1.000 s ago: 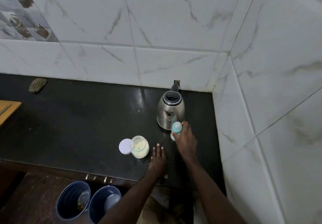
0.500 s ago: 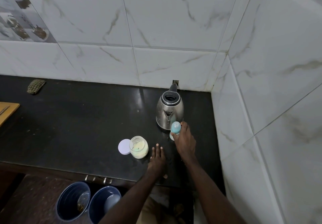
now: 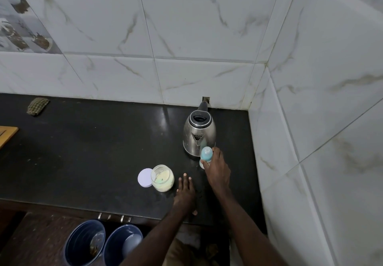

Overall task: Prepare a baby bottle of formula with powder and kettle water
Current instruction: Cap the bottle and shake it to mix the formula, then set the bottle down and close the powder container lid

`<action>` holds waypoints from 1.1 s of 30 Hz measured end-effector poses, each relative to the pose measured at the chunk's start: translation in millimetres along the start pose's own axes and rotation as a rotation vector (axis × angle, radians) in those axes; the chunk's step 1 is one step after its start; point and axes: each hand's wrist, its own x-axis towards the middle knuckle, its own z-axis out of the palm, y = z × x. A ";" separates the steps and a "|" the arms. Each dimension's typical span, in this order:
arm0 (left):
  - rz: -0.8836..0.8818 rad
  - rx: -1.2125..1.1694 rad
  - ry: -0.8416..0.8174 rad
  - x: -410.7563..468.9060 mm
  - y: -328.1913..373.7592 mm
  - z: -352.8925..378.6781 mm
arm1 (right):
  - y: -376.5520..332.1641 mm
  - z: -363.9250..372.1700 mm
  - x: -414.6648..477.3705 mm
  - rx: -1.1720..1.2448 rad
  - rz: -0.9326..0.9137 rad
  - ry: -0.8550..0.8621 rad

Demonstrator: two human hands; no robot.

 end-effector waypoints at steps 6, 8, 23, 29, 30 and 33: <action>0.006 -0.005 0.013 1.3 -2.2 2.0 | -3.1 -2.4 -1.3 -0.017 -0.010 0.004; 0.004 -0.006 0.018 1.7 -2.5 3.2 | -3.1 -2.1 -1.4 -0.030 -0.015 0.012; 0.010 0.011 0.036 2.9 -2.5 4.5 | -2.9 0.6 -2.1 0.010 -0.012 0.027; 0.086 -0.057 0.084 -11.0 -16.5 3.0 | -2.5 3.2 -13.2 0.095 0.053 0.058; 0.116 -0.088 0.104 -17.2 -21.5 4.9 | -3.8 4.8 -18.6 0.122 0.084 0.079; 0.195 -0.177 0.232 -42.9 -44.0 18.1 | -7.5 19.0 -39.2 0.148 0.131 0.084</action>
